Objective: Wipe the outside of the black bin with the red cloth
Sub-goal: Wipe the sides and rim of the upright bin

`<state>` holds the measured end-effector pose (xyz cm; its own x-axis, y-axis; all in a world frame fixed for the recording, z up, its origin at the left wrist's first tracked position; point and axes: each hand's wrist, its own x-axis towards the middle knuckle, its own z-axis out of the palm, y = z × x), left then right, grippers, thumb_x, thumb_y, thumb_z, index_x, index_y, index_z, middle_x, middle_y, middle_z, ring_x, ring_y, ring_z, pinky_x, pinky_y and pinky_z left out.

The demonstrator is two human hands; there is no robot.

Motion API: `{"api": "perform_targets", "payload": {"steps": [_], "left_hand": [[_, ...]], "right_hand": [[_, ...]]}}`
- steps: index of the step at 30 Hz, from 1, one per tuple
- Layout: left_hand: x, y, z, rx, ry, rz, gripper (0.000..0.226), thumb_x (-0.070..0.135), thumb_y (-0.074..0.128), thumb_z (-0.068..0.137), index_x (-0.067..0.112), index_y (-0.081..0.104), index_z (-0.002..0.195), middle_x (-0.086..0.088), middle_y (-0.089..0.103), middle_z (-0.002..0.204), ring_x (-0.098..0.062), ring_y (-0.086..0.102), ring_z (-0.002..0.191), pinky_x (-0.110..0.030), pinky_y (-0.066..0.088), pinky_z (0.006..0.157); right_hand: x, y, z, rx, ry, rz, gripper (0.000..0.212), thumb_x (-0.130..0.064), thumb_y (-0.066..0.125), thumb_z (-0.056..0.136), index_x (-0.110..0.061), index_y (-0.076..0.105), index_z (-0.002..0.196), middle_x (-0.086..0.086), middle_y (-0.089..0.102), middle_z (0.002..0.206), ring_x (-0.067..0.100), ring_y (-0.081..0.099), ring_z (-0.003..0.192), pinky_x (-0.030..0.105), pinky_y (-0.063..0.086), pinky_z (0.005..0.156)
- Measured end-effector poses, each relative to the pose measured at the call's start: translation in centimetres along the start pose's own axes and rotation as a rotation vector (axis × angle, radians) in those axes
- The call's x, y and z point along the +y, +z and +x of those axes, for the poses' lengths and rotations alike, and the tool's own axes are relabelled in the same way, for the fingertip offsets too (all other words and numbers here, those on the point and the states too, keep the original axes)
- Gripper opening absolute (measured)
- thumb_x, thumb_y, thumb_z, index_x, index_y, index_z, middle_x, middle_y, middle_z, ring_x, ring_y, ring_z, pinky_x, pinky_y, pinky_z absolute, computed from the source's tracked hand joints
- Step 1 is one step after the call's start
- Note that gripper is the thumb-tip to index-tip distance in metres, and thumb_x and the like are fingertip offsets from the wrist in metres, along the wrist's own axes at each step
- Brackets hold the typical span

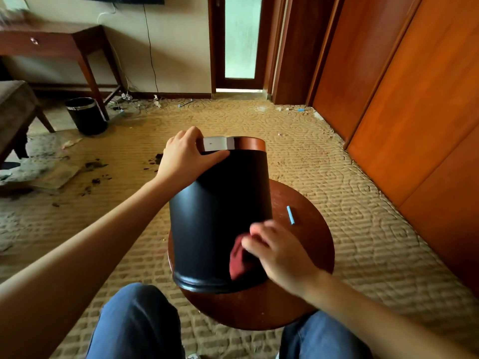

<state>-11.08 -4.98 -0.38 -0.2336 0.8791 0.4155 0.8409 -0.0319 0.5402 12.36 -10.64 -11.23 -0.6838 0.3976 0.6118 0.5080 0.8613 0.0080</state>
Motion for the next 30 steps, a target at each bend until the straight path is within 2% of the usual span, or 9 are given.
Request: {"api": "perform_targets", "payload": {"steps": [6,8,10,14,16,19,23,26,30], "left_hand": [[-0.1,-0.7,-0.6,-0.011,0.001,-0.003,0.048,0.055,0.071,0.074,0.014,0.047,0.084,-0.003,0.055,0.091,-0.025,0.050,0.090,-0.031,0.030,0.070],[-0.3,-0.9,-0.4,-0.014,-0.028,-0.016,0.047,0.055,0.070,0.075,0.014,0.047,0.083,-0.002,0.056,0.090,-0.026,0.051,0.090,-0.032,0.029,0.070],[-0.5,-1.1,0.0,-0.018,-0.045,-0.028,0.047,0.055,0.070,0.077,0.013,0.049,0.084,-0.002,0.057,0.089,-0.027,0.053,0.090,-0.032,0.031,0.071],[-0.2,-0.9,-0.1,-0.040,-0.013,-0.042,0.048,0.059,0.068,0.075,0.016,0.052,0.086,-0.001,0.059,0.090,-0.025,0.054,0.090,-0.035,0.041,0.073],[0.7,-0.5,-0.6,-0.037,0.022,-0.041,0.049,0.063,0.068,0.072,0.018,0.050,0.084,0.000,0.059,0.090,-0.026,0.053,0.092,-0.038,0.043,0.076],[2.2,-0.2,-1.0,-0.067,0.080,-0.040,0.044,0.056,0.070,0.075,0.018,0.049,0.085,-0.001,0.057,0.093,-0.024,0.049,0.095,-0.033,0.034,0.073],[3.2,-0.1,-1.0,-0.100,0.128,-0.031,0.043,0.055,0.070,0.076,0.020,0.049,0.089,-0.002,0.055,0.094,-0.023,0.048,0.095,-0.032,0.032,0.074],[2.5,-0.2,-1.0,-0.082,0.099,-0.047,0.042,0.055,0.069,0.076,0.020,0.049,0.088,-0.001,0.055,0.093,-0.025,0.048,0.097,-0.034,0.034,0.075],[1.4,-0.4,-1.3,-0.049,0.059,-0.067,0.042,0.057,0.069,0.076,0.022,0.047,0.086,0.000,0.056,0.095,-0.026,0.047,0.100,-0.040,0.039,0.082]], "right_hand": [[4.4,-1.6,11.5,0.192,0.322,0.015,0.036,0.013,0.053,0.073,-0.009,0.065,0.099,0.013,0.058,0.099,0.034,0.052,0.085,0.040,0.050,0.062],[3.4,-0.9,10.2,0.184,0.250,0.021,0.031,0.008,0.051,0.075,-0.009,0.066,0.096,0.013,0.058,0.095,0.033,0.051,0.084,0.041,0.047,0.069],[1.0,0.2,5.3,0.119,0.069,0.035,0.022,0.000,0.054,0.079,-0.012,0.068,0.092,0.009,0.059,0.096,0.028,0.052,0.084,0.038,0.045,0.073],[-1.5,1.0,-3.7,-0.062,-0.116,0.104,0.015,-0.008,0.060,0.088,-0.017,0.068,0.097,0.002,0.055,0.105,0.022,0.051,0.088,0.036,0.048,0.071],[-1.9,1.0,-3.6,-0.056,-0.196,0.061,0.015,-0.010,0.056,0.090,-0.017,0.069,0.095,0.004,0.061,0.100,0.021,0.052,0.085,0.034,0.046,0.071],[-4.7,2.4,-0.2,-0.056,-0.357,-0.001,0.019,-0.011,0.050,0.093,-0.017,0.067,0.087,0.002,0.062,0.092,0.022,0.049,0.080,0.033,0.041,0.072],[-7.2,3.7,1.6,-0.119,-0.402,-0.028,0.020,-0.010,0.047,0.091,-0.017,0.065,0.083,0.002,0.060,0.091,0.023,0.048,0.082,0.036,0.040,0.073],[-4.5,1.5,-0.6,-0.153,-0.381,-0.027,0.027,-0.011,0.041,0.097,-0.018,0.065,0.088,0.003,0.062,0.093,0.023,0.054,0.083,0.034,0.042,0.072],[-0.4,-0.3,-3.6,-0.115,-0.319,-0.033,0.018,-0.010,0.052,0.093,-0.018,0.069,0.096,0.006,0.064,0.096,0.021,0.055,0.083,0.032,0.046,0.071]]}}
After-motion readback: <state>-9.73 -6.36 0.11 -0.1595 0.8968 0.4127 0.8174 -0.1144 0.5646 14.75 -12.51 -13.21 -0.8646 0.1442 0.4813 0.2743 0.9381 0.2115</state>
